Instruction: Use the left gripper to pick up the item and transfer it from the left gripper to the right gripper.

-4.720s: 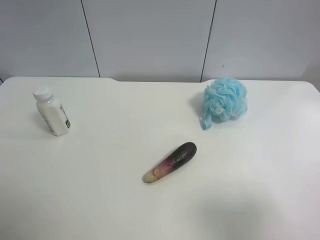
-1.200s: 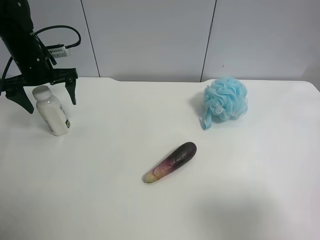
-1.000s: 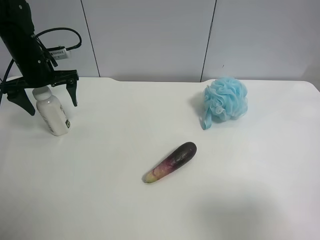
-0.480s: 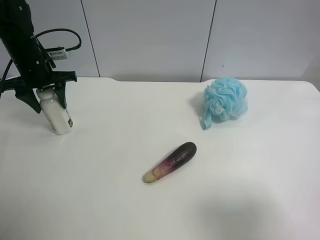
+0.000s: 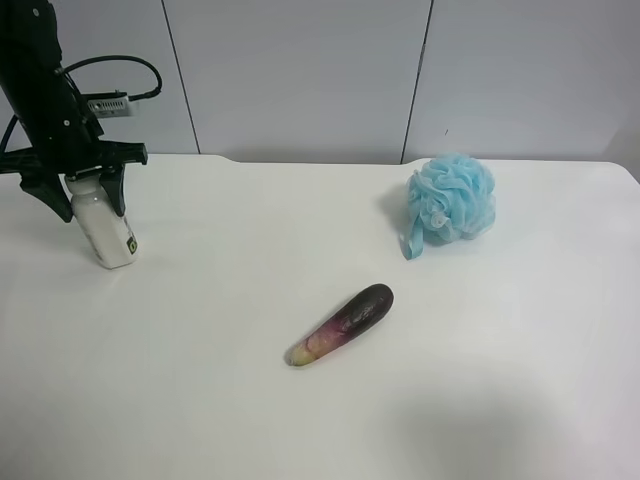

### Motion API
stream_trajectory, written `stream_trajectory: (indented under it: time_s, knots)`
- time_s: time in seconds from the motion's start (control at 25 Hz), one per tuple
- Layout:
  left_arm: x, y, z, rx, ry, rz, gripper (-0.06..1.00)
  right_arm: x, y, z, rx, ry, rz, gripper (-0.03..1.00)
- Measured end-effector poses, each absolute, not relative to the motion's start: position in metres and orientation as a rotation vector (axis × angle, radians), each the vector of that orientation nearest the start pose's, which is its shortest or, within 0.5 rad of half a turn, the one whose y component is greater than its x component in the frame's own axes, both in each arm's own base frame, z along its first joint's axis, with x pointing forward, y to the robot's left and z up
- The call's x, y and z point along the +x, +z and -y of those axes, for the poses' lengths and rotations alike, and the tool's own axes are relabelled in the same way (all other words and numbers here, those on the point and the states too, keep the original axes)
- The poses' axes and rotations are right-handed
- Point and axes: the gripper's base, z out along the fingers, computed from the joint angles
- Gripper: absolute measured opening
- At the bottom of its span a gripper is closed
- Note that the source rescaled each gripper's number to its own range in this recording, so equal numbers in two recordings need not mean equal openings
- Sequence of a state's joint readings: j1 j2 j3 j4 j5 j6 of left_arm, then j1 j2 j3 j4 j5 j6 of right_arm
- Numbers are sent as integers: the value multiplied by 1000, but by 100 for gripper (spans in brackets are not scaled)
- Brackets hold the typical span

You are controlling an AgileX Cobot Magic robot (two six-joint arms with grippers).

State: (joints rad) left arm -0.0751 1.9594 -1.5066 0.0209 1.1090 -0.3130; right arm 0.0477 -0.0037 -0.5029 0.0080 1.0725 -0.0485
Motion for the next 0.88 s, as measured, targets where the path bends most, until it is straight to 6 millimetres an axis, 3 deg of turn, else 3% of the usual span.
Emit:
stream_trajectory:
  time_s: [0.28, 0.88]
  knots:
    - [381, 237, 30, -337, -61, -3009, 3, -6, 277, 0, -99, 9, -2047, 100]
    - [353, 294, 50, -197, -430, -2926, 3, -6, 277, 0, -99, 9, -2047, 100]
